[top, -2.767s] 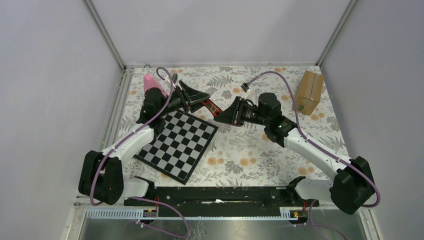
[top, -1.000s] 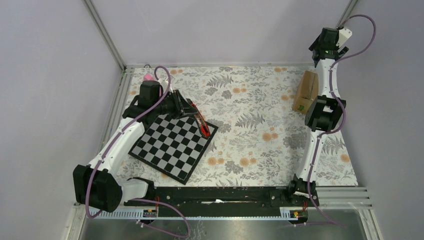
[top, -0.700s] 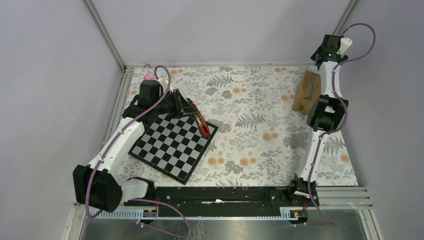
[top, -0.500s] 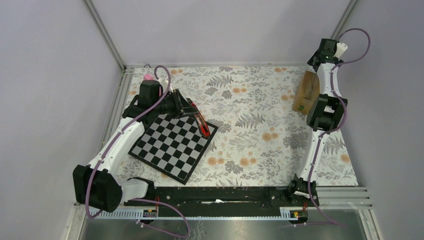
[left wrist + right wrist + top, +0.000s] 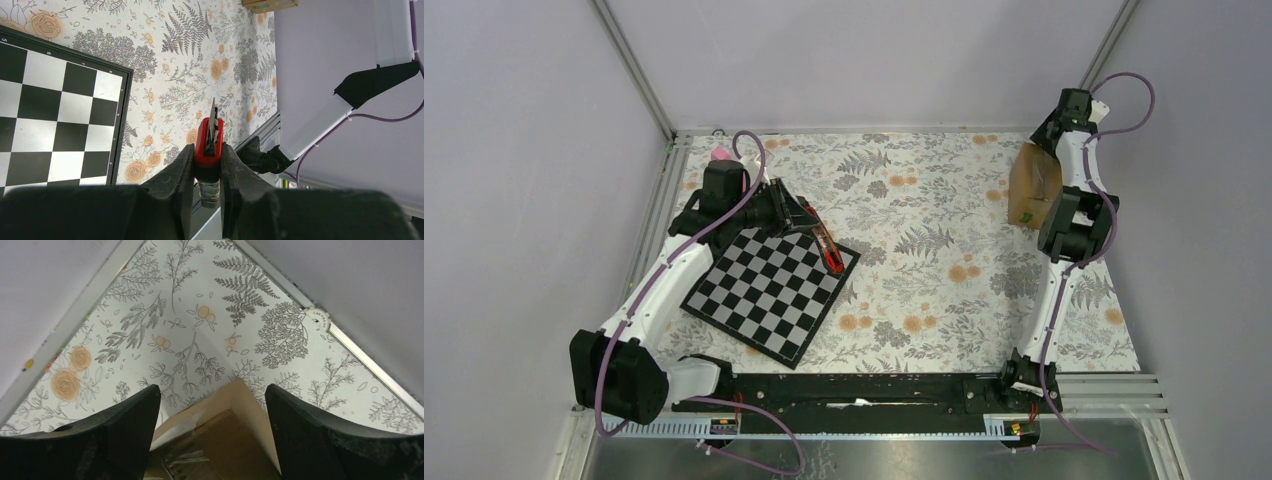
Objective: Unpack the express box
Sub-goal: Move the express box to the center of the board.
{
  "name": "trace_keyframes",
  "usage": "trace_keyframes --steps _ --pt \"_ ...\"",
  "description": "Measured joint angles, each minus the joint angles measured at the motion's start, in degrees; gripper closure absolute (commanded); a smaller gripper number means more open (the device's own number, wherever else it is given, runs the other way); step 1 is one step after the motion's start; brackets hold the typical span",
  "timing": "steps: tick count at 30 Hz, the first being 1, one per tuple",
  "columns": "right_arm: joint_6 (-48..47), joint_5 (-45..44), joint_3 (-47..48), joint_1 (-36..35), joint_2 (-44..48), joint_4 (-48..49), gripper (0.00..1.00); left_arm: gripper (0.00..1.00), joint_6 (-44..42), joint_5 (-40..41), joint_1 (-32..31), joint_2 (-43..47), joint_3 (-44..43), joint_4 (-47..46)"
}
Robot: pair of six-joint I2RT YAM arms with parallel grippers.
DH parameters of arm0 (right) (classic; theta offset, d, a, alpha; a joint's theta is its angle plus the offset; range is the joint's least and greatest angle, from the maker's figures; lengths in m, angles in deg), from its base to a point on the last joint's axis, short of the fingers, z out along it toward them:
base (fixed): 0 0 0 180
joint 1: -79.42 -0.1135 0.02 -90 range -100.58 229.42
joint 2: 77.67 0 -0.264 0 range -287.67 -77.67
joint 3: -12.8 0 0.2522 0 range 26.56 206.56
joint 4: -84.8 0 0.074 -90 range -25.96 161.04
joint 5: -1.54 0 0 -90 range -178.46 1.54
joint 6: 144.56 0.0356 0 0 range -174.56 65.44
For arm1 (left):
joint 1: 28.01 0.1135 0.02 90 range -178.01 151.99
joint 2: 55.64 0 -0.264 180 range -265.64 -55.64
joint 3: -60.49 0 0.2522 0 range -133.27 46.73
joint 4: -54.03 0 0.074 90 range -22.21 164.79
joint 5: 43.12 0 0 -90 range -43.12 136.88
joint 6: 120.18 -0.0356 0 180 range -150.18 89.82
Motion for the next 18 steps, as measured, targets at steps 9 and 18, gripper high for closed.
trace_keyframes --steps 9,18 --pt "2.4 4.63 -19.04 -2.16 11.15 3.96 0.18 1.0 0.07 -0.07 0.0 0.48 0.07 -0.15" --pt "7.19 10.78 -47.52 -16.35 30.14 10.95 0.18 1.0 0.09 -0.09 0.11 0.74 0.07 -0.2"
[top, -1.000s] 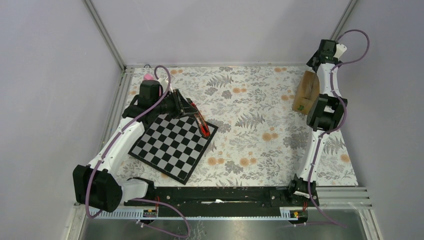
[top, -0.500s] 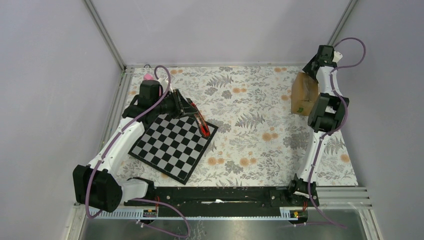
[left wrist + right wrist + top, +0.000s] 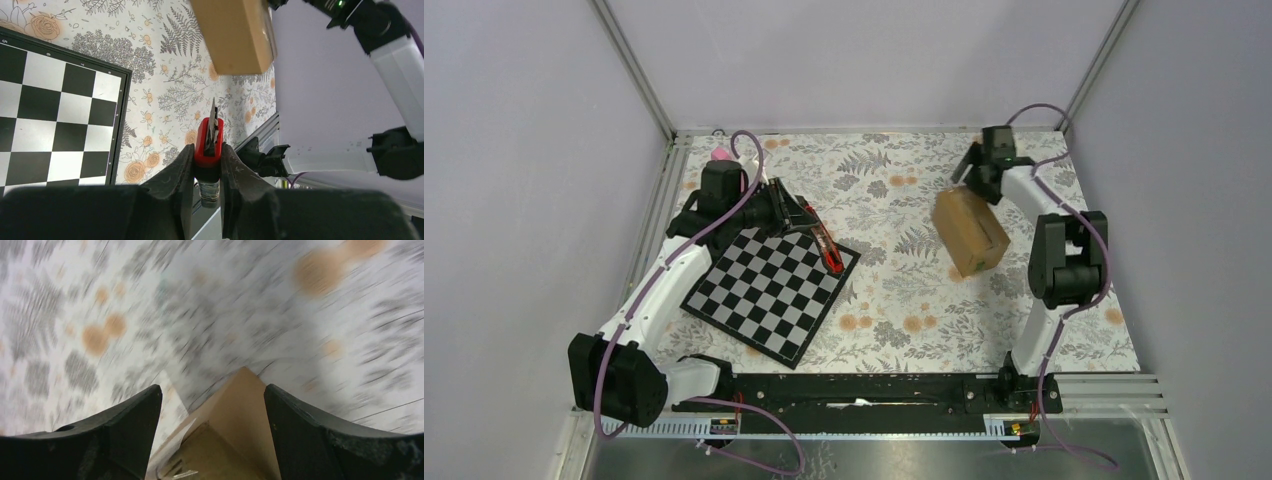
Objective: Unpack the express box
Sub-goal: Move the express box to the center of the board.
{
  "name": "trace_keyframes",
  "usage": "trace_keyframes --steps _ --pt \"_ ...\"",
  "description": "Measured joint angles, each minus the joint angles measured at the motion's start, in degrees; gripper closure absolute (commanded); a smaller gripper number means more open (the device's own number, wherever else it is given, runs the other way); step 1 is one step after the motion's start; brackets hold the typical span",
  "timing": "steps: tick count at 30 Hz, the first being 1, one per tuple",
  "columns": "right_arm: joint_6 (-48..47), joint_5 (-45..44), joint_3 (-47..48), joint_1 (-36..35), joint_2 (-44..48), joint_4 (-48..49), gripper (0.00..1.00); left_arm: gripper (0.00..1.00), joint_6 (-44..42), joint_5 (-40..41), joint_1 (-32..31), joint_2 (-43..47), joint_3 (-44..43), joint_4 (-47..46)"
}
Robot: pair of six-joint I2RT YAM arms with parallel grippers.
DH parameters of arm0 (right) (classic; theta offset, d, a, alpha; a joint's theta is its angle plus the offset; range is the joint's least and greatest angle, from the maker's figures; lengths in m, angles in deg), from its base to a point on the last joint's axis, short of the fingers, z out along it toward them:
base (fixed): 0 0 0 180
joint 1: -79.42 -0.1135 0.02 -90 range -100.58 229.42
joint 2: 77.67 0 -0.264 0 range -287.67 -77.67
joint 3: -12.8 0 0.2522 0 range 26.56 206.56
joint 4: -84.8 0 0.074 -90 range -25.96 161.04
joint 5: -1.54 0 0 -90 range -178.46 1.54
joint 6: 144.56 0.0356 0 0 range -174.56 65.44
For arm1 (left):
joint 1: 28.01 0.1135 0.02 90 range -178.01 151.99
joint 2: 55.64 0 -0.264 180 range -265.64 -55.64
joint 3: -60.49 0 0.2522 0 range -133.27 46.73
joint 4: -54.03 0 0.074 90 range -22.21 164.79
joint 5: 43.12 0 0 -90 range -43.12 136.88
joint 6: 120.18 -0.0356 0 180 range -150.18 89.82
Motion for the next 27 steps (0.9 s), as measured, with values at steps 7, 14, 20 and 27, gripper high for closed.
trace_keyframes --steps 7,14,20,27 --pt "4.09 3.39 -11.17 -15.78 8.74 3.21 0.18 1.0 0.94 -0.33 0.52 0.0 0.13 0.09" --pt "7.93 3.56 -20.09 -21.07 19.1 4.31 0.07 1.0 3.21 -1.6 0.61 -0.07 0.9 -0.92" --pt "3.45 -3.48 -20.09 -17.99 24.3 1.6 0.01 1.0 5.35 -2.73 0.61 -0.15 1.27 -4.0" --pt "0.98 -7.72 -25.16 -6.54 31.74 0.68 0.0 1.0 7.17 -3.02 0.61 -1.03 1.64 -6.1"
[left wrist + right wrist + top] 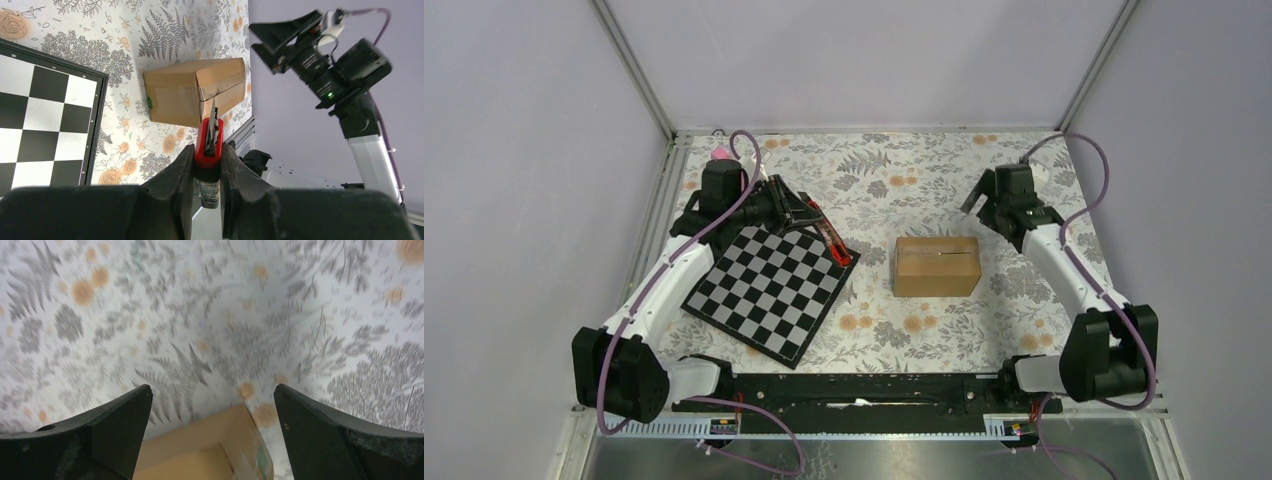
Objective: Unpack the express box
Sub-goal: Move the express box to the center of the board, then adjust the knife.
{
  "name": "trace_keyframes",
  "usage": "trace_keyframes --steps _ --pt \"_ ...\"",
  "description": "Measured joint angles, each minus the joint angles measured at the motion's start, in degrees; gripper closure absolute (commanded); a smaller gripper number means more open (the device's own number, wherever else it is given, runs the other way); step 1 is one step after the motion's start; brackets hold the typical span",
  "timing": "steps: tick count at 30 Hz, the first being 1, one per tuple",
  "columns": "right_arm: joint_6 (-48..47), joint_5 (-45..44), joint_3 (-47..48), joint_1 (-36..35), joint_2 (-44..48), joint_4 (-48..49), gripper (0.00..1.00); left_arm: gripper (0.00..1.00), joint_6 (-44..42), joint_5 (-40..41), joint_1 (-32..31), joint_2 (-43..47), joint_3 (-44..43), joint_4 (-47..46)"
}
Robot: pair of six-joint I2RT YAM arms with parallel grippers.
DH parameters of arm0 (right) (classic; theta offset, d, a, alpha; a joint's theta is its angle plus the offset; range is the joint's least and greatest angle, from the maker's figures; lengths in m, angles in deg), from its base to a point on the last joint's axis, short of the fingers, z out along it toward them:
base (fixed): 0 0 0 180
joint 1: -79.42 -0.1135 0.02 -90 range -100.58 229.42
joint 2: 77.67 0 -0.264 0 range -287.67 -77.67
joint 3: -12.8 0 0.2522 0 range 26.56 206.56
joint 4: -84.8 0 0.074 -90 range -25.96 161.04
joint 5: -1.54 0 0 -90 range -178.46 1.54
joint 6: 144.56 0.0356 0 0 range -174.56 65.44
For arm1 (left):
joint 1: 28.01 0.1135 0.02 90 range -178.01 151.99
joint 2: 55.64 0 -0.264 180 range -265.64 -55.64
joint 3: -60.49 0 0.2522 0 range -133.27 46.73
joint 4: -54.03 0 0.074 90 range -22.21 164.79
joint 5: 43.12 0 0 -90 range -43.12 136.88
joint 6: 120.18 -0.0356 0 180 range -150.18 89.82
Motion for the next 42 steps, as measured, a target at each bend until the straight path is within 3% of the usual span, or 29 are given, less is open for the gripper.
trace_keyframes --steps 9,19,23,27,30,36,42 --pt "5.55 10.67 -14.08 -1.53 7.78 1.49 0.02 1.0 0.52 -0.46 0.0 -0.74 0.0 -0.96" --pt "16.55 15.89 -20.11 -16.63 14.16 7.61 0.06 1.0 1.92 -0.37 0.0 -0.74 0.02 -1.49" --pt "21.42 14.93 -24.22 -20.74 18.64 7.06 0.03 1.0 3.78 -0.44 0.0 -0.74 1.2 -3.45" --pt "20.22 11.41 -21.86 -21.66 23.37 3.17 0.03 1.0 8.63 -0.52 -0.04 -0.15 5.33 -9.68" --pt "17.75 11.34 -15.08 -21.7 24.26 1.7 0.03 1.0 15.72 0.13 -0.79 2.05 11.63 -19.23" --pt "17.9 15.85 -8.37 -26.49 20.48 13.44 0.04 1.0 29.33 9.09 -5.66 9.11 23.1 -38.58" --pt "20.7 16.44 -8.07 -33.2 12.26 22.23 0.07 1.0 33.0 17.84 -8.92 13.81 24.0 -46.01"
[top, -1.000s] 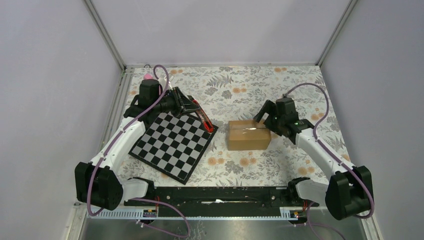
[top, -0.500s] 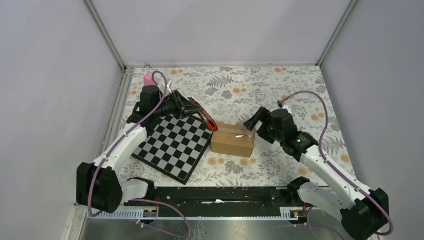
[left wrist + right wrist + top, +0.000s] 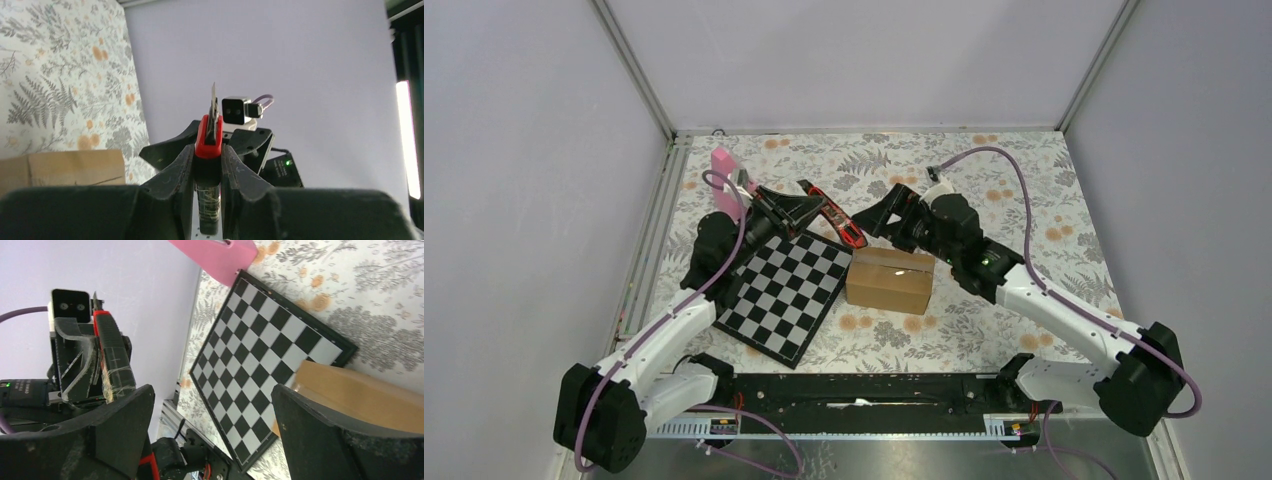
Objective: Unpack the express box
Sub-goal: Adjust the knife.
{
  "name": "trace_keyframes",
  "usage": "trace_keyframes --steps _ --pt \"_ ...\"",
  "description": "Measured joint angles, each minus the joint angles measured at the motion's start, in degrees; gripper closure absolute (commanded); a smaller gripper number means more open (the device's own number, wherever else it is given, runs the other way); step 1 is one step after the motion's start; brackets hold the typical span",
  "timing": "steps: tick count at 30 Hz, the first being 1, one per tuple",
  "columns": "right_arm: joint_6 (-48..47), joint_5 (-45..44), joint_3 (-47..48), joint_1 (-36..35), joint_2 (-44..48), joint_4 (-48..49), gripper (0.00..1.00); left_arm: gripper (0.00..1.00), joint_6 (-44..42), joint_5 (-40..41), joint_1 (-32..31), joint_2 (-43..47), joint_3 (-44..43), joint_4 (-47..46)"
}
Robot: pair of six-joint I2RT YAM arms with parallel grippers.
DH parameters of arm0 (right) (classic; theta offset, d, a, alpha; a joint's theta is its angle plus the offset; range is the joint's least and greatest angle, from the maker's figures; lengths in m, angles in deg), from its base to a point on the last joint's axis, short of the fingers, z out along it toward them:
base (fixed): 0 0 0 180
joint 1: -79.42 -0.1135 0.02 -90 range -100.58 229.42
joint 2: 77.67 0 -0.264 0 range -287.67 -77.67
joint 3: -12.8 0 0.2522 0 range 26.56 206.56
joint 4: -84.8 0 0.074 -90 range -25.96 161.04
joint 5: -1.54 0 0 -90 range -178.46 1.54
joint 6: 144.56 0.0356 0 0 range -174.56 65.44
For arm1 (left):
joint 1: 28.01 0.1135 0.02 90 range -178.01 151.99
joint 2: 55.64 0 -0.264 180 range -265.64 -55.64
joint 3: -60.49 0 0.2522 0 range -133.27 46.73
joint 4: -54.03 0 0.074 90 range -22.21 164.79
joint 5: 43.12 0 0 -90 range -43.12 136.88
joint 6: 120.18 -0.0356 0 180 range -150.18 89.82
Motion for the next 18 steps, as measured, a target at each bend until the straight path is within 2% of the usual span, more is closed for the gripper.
trace_keyframes --steps 9,18 --pt "2.56 -1.81 0.13 -3.08 -1.7 6.38 0.1 1.0 3.34 6.01 -0.96 0.9 0.0 -1.73" --pt "3.72 -4.28 -2.36 -4.55 1.92 9.44 0.09 1.0 3.45 9.9 -1.33 1.77 -0.13 3.76"
